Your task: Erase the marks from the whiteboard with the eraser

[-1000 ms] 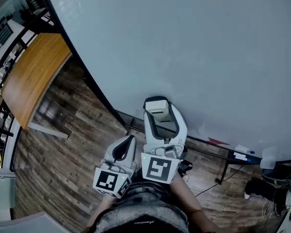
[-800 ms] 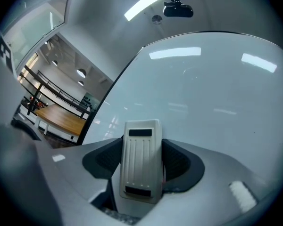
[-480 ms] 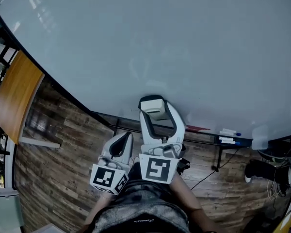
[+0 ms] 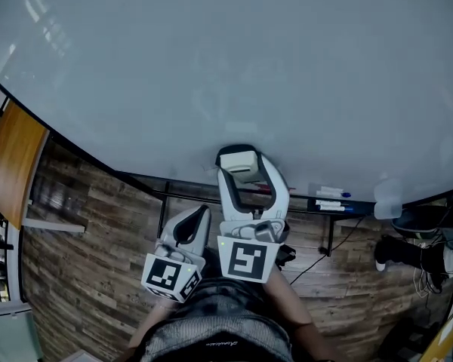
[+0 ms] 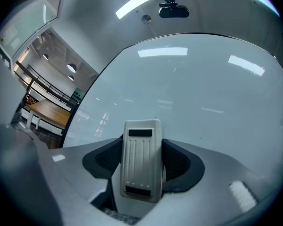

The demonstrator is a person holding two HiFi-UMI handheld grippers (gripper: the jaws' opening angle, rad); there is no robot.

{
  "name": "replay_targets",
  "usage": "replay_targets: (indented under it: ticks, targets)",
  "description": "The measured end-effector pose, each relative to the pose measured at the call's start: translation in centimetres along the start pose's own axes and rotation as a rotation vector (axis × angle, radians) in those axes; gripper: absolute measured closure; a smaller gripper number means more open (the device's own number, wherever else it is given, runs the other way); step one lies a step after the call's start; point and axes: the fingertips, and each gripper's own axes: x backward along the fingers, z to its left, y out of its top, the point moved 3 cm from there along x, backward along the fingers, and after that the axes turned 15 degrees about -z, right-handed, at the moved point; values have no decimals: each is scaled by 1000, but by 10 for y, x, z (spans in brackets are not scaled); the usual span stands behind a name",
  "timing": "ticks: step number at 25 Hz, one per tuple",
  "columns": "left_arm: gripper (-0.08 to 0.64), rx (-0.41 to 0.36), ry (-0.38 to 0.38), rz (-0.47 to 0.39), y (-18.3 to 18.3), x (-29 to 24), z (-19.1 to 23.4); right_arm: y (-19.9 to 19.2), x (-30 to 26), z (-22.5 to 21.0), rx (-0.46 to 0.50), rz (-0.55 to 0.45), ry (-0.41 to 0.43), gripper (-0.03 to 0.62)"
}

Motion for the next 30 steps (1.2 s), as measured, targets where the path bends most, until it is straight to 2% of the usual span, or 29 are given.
replay_targets:
  ticks: [9, 24, 30]
  targets:
    - [557, -6, -62, 14, -10, -31, -61, -11, 35, -67, -14, 14, -44, 325]
    - [557, -2, -92, -9, -22, -68, -163, -19, 96, -174, 13, 31, -85, 325]
    - [557, 7, -121, -9, -30, -86, -204, -25, 121, -220, 53, 52, -103, 325]
